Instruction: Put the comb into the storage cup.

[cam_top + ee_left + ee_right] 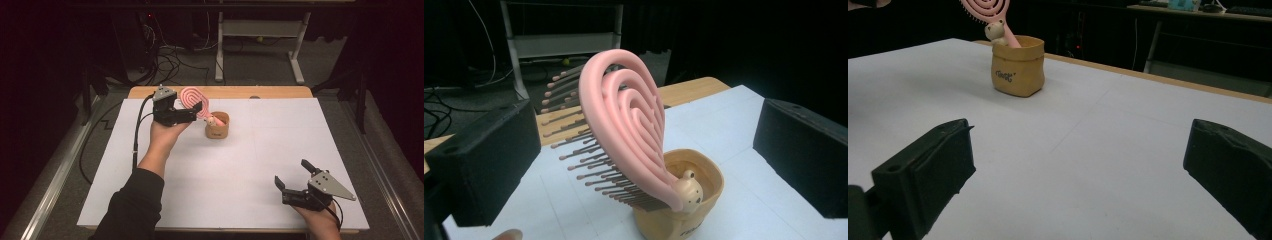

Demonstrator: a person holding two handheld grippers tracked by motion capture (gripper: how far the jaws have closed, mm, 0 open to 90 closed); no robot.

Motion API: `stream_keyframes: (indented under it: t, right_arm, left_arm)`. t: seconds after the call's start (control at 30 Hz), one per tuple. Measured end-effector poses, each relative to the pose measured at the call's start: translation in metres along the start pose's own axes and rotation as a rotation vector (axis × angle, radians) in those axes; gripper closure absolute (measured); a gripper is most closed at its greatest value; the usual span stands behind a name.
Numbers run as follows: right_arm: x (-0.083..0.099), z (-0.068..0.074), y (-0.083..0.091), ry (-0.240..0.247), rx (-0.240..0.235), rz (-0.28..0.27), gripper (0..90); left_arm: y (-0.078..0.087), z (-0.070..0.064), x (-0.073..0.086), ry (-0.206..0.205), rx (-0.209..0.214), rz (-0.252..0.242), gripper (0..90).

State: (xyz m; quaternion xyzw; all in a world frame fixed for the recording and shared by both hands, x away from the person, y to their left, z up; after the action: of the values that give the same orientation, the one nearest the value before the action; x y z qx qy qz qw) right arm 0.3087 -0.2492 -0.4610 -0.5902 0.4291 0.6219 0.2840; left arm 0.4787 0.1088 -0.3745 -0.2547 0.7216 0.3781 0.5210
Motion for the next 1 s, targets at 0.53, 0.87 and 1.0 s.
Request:
stream_keyframes:
  t: [0.53,0.87,1.0]
  right_arm:
    - [0.001,0.001,-0.001,0.003,-0.002,0.002,0.1]
    - [0.003,0.002,-0.002,0.011,-0.002,0.015,0.1]
    - [0.004,0.001,-0.001,0.010,0.002,0.016,0.1]
  left_arm:
    - [0.017,-0.003,0.027,-0.016,0.033,0.006,0.0]
    - [0.033,-0.004,0.062,0.018,0.058,-0.011,0.0]
    - [0.041,-0.004,0.082,0.046,0.067,-0.009,0.0]
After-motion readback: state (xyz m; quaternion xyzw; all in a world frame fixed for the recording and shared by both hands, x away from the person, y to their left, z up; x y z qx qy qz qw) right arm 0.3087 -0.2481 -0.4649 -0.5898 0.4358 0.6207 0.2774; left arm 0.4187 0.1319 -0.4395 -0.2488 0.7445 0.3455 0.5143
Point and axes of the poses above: each handheld gripper's, and its own axes: y roughly backward along the jaws, x roughly out of its underside, z roughly to its left, the point moved 5 cm from there along -y, roughly forward along the jaws, and after that the axes turned 3 degrees about -z, right-handed, at the moved point
